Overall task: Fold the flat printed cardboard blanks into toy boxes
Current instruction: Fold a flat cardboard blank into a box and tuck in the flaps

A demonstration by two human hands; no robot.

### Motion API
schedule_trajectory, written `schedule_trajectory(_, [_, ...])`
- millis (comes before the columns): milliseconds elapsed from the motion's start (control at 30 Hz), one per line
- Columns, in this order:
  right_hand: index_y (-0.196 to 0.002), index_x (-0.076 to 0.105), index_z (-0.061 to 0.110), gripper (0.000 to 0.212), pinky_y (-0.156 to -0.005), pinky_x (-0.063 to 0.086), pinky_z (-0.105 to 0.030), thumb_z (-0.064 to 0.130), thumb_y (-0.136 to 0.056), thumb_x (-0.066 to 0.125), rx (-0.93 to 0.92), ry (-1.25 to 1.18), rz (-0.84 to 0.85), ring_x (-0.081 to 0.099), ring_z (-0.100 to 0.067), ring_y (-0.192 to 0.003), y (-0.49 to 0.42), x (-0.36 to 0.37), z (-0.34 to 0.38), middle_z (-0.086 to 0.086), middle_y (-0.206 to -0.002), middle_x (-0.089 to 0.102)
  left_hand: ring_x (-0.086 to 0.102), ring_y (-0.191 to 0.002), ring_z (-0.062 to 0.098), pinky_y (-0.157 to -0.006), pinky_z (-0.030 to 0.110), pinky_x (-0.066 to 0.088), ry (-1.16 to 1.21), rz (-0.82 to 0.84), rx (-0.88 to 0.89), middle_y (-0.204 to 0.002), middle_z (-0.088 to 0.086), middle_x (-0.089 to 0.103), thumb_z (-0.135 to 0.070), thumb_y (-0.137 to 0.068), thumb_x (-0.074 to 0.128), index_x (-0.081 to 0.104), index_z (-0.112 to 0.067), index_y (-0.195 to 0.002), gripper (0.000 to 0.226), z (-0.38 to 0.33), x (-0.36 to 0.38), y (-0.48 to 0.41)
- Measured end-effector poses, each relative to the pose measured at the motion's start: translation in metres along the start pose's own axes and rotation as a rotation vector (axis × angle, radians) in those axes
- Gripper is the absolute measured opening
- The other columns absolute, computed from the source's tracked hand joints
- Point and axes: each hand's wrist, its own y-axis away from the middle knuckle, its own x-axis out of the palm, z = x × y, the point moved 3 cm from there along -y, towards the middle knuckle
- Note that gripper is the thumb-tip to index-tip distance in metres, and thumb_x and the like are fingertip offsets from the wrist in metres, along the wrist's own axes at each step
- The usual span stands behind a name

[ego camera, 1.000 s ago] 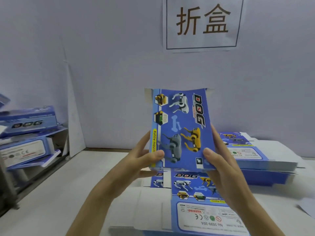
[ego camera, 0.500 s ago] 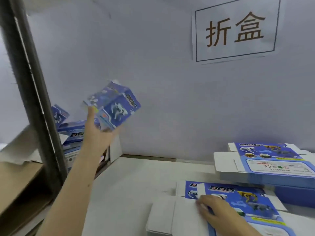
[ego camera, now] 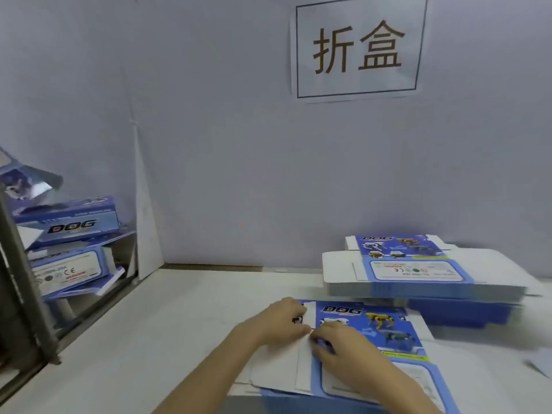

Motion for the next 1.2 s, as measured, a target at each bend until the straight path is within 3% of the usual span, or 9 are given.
schedule_trajectory(267, [-0.117,0.056,0.026,0.022,-0.085,0.042,-0.022,0.025,-0.099,0.044,0.058,-0.100,-0.090,0.052,-0.013,-0.104,0.010,0.002,-0.014,0.005,-0.119,0.055,0.055,-0.103,0.018,-0.085,0.027,0.044,0.060,-0.016,-0.104,-0.115,0.004,0.055,-0.045,-0.084,0.068,0.053,-0.015,-0.127,0.054,-0.008,0.003,-0.016])
schedule_trajectory(400, [-0.101,0.053,0.030,0.023,-0.076,0.036,-0.007,0.009,-0.097,0.044,0.152,-0.265,-0.328,0.050,-0.004,-0.096,0.018,0.007,-0.013,0.011,-0.107,0.053,0.042,-0.060,0.005,-0.053,0.018,0.033,0.300,-0.147,-0.324,-0.072,-0.005,0.046,-0.032,-0.085,0.068,0.048,-0.015,-0.084,0.026,-0.009,0.001,-0.024])
schedule_trajectory(533, [-0.095,0.054,0.030,0.024,-0.075,0.037,-0.004,0.007,-0.095,0.047,0.081,-0.294,-0.353,0.052,-0.002,-0.092,0.023,0.005,-0.007,0.011,-0.102,0.055,0.047,-0.061,0.004,-0.053,0.017,0.036,0.375,-0.051,-0.385,-0.077,-0.003,0.055,-0.045,-0.083,0.071,0.049,-0.018,-0.078,0.035,-0.014,-0.003,-0.021])
schedule_trajectory(733, [-0.097,0.051,0.044,0.032,-0.077,0.037,-0.002,0.012,-0.094,0.052,-0.022,-0.296,-0.368,0.051,0.009,-0.096,0.036,-0.044,0.001,0.021,-0.111,0.055,0.071,-0.072,0.009,-0.065,0.020,0.055,0.813,-0.244,-0.081,-0.081,-0.002,0.076,-0.005,-0.081,0.074,0.061,-0.006,-0.096,0.021,-0.020,-0.061,0.024])
schedule_trajectory(833, [-0.108,0.057,0.034,0.028,-0.084,0.034,-0.001,0.011,-0.093,0.054,-0.061,-0.267,-0.593,0.050,0.007,-0.104,0.044,-0.082,0.013,0.021,-0.118,0.051,0.073,-0.071,0.012,-0.057,0.021,0.056,1.008,-0.510,0.061,-0.081,-0.001,0.076,-0.011,-0.072,0.077,0.056,-0.014,-0.099,0.034,-0.029,-0.110,0.062])
schedule_trajectory(933, [-0.128,0.051,0.035,0.039,-0.096,0.032,-0.005,0.044,-0.091,0.055,-0.159,-0.323,-0.741,0.039,0.005,-0.124,0.051,-0.099,0.042,0.022,-0.133,0.045,0.072,-0.070,0.012,-0.052,0.023,0.054,1.098,-0.795,0.112,-0.083,-0.003,0.075,-0.023,-0.064,0.078,0.060,-0.021,-0.102,0.042,-0.038,-0.132,0.088])
schedule_trajectory(1000, [-0.139,0.029,0.052,0.064,-0.100,0.029,-0.004,0.074,-0.081,0.042,-0.238,-0.373,-0.670,0.018,0.016,-0.133,0.050,-0.097,0.064,0.035,-0.146,0.022,0.073,-0.076,0.018,-0.056,0.026,0.056,1.230,-0.747,0.191,-0.089,0.002,0.075,-0.016,-0.062,0.078,0.065,-0.014,-0.106,0.047,-0.051,-0.123,0.092])
schedule_trajectory(1100, [-0.139,-0.003,0.064,0.073,-0.111,0.033,-0.022,0.078,-0.076,0.030,-0.253,-0.260,-0.651,-0.004,0.011,-0.140,0.043,-0.089,0.074,0.044,-0.143,-0.015,0.073,-0.086,0.025,-0.061,0.029,0.058,1.313,-0.623,0.200,-0.097,0.009,0.075,-0.008,-0.061,0.081,0.070,-0.014,-0.105,0.045,-0.063,-0.104,0.097])
schedule_trajectory(1200, [-0.138,-0.008,0.058,0.074,-0.117,0.029,-0.038,0.077,-0.076,0.027,-0.211,-0.184,-0.720,-0.006,0.003,-0.144,0.038,-0.091,0.063,0.036,-0.147,-0.016,0.073,-0.082,0.019,-0.060,0.025,0.056,1.225,-0.578,0.216,-0.091,0.004,0.075,-0.010,-0.063,0.078,0.075,-0.028,-0.088,0.031,-0.063,-0.102,0.100])
